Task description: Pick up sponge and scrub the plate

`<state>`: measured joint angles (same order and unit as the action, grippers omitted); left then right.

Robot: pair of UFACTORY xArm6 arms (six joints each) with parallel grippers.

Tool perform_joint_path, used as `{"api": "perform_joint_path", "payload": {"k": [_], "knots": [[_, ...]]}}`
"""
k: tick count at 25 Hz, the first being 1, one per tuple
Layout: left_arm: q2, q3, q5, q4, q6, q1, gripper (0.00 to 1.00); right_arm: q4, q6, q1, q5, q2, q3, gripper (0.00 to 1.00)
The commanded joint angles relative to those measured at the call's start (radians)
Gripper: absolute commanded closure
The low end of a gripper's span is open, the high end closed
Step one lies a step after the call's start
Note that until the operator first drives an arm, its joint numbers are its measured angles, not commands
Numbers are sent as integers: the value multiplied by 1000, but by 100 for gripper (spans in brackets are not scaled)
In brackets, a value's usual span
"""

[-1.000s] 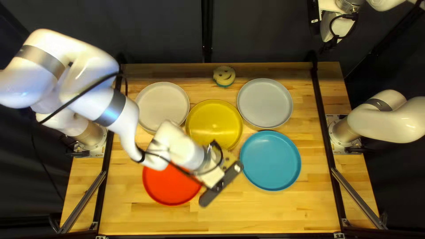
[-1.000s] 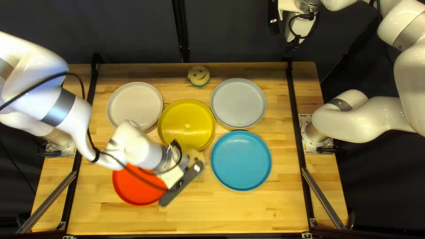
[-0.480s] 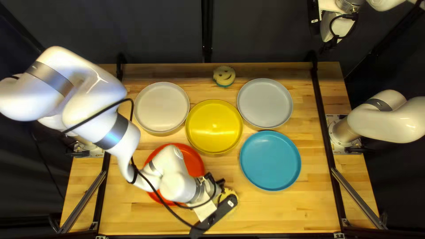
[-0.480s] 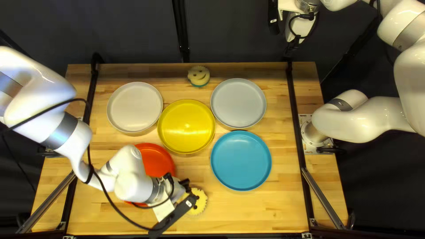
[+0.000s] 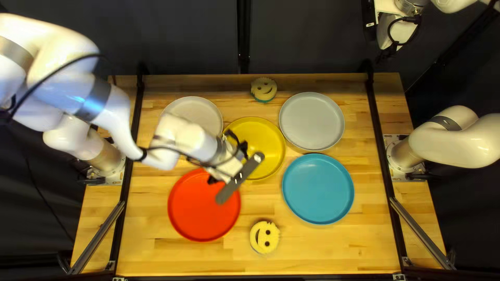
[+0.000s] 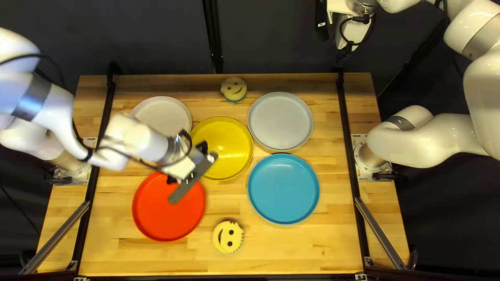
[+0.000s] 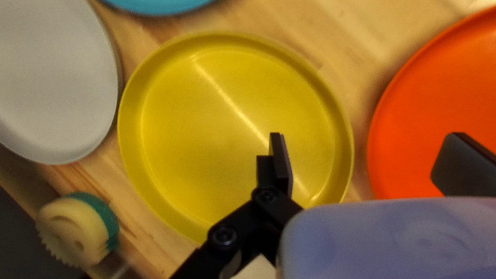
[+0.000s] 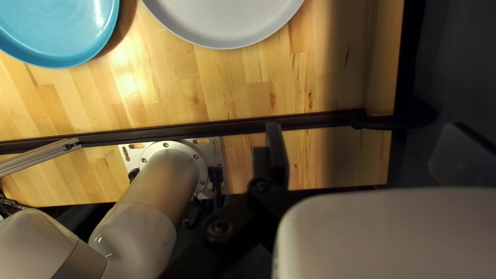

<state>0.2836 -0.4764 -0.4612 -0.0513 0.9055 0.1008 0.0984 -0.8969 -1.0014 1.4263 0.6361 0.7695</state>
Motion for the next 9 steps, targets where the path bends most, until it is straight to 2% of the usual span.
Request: {"api": "perform_joint_path", "payload": {"k": [1,2,4,9], "knots": [[233,52,-244,-125,238,235,0,0,0,0,0,0,0,0],[277,44,-305,-132,251,271,0,0,0,0,0,0,0,0],[332,45,-365,-139,244,296,0,0,0,0,0,0,0,0],[332,45,-365,-139,244,296,0,0,0,0,0,0,0,0]]}}
